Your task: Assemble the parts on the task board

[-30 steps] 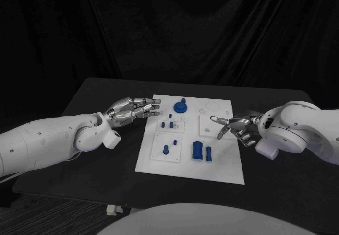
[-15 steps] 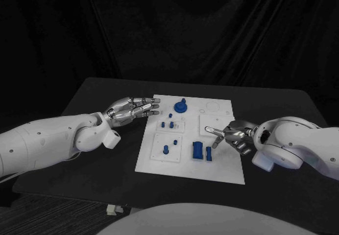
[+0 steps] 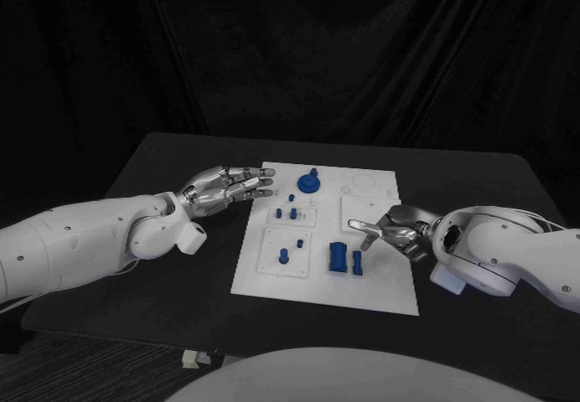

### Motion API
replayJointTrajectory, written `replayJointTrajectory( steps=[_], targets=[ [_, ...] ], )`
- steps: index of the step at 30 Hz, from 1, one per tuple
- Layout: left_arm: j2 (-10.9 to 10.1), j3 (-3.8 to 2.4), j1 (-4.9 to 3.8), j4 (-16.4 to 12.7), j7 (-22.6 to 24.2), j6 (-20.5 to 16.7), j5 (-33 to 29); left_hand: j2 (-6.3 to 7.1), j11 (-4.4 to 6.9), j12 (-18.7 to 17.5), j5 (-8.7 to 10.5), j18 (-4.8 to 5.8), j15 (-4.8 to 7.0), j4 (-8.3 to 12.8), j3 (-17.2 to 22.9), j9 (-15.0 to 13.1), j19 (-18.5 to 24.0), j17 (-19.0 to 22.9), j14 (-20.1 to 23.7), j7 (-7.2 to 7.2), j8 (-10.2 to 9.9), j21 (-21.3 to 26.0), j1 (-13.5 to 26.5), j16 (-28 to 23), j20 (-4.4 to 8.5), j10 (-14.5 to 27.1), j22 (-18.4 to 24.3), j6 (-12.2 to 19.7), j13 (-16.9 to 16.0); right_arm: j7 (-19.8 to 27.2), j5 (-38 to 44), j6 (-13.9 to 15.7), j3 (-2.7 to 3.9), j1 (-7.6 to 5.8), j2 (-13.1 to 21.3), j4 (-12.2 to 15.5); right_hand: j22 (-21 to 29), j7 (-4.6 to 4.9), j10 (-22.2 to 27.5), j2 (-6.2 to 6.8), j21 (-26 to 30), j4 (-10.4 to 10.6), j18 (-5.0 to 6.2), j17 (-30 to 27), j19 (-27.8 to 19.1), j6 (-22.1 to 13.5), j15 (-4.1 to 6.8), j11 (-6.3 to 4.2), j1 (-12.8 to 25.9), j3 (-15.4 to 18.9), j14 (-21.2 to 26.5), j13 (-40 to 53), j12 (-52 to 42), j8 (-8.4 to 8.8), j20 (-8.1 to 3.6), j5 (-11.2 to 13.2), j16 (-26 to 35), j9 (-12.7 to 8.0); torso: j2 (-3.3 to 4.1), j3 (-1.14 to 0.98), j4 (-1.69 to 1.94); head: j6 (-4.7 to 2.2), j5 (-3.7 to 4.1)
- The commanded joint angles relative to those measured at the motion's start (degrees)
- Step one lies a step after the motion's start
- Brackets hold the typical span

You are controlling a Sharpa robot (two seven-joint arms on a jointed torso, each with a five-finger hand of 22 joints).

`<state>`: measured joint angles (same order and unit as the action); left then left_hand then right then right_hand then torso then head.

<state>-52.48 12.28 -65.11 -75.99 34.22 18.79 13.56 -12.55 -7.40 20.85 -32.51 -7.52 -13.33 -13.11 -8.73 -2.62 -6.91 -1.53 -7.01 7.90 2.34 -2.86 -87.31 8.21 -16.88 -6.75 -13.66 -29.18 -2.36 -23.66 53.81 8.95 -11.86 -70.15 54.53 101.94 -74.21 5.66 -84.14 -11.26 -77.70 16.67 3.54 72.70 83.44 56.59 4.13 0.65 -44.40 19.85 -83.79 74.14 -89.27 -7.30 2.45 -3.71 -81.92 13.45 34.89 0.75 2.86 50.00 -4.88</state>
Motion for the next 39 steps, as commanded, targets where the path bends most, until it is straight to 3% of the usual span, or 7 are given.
replayJointTrajectory(
  steps=[1,9,33,39],
  targets=[
    [0.15,-0.04,0.11,0.02,1.03,0.40,-0.23,-0.11,-0.33,0.68,-1.27,0.38,-0.35,0.20,2.64,-0.42,-0.23,-0.50,-0.86,0.28,1.11,-0.68,-0.48,1.05,0.13,-0.02,-0.75,-0.27,-0.32,1.01,5.29,1.36,0.02,0.33,0.01,0.42,-12.68,0.07,-5.86,-0.84,-1.65,-0.03,-1.17,1.00,2.71,-0.66,-0.45,0.60,-0.32,1.52,-3.71,15.86,-0.73,1.17,0.12,0.61,-1.29,-0.99,-0.01,0.02,-0.01,0.00,-0.01],
    [0.19,-0.04,0.12,0.08,0.88,0.47,-0.23,-0.12,-0.34,0.71,-1.28,0.39,-0.35,0.22,2.66,-0.42,-0.20,-0.50,-0.87,0.28,1.10,-0.67,-0.49,1.06,0.13,-0.04,-0.68,-0.27,-0.33,1.08,9.16,1.18,0.02,1.07,-0.14,0.88,-12.82,-0.09,-5.86,-0.76,-2.18,0.00,-1.28,1.63,2.85,-0.82,-0.52,0.53,-0.36,2.07,-3.82,15.86,-0.73,1.43,0.20,0.69,-1.61,-1.51,-0.01,-0.01,-0.02,0.00,-0.02],
    [0.01,-0.04,0.15,0.03,0.75,0.59,-0.23,-0.12,-0.37,0.70,-1.32,0.43,-0.38,0.27,2.76,-0.41,-0.20,-0.49,-0.87,0.29,1.08,-0.67,-0.50,1.07,0.13,-0.05,-0.65,-0.16,-0.32,0.09,9.94,0.72,0.02,3.48,-1.59,-0.64,-12.60,0.02,-5.86,-1.40,-1.65,-0.12,-1.11,0.30,2.44,-2.41,-0.58,0.61,-1.88,2.96,-3.53,15.86,-0.73,2.75,0.34,0.36,-1.12,-3.58,0.01,0.00,-0.01,0.00,-0.07],
    [-0.01,-0.04,0.17,0.03,0.74,0.68,-0.23,-0.12,-0.37,0.70,-1.32,0.43,-0.38,0.27,2.76,-0.41,-0.20,-0.49,-0.87,0.29,1.08,-0.67,-0.50,1.07,0.13,-0.05,-0.65,-0.16,-0.32,0.35,10.73,2.39,0.03,3.58,-0.87,0.21,-12.69,0.21,-5.86,-1.56,-1.98,-0.18,-1.18,0.69,2.54,-2.02,-0.63,0.74,-2.49,3.03,-3.60,15.86,-0.73,2.58,0.37,0.17,-1.31,-3.85,-0.02,0.01,0.04,0.00,-0.17]
  ],
)
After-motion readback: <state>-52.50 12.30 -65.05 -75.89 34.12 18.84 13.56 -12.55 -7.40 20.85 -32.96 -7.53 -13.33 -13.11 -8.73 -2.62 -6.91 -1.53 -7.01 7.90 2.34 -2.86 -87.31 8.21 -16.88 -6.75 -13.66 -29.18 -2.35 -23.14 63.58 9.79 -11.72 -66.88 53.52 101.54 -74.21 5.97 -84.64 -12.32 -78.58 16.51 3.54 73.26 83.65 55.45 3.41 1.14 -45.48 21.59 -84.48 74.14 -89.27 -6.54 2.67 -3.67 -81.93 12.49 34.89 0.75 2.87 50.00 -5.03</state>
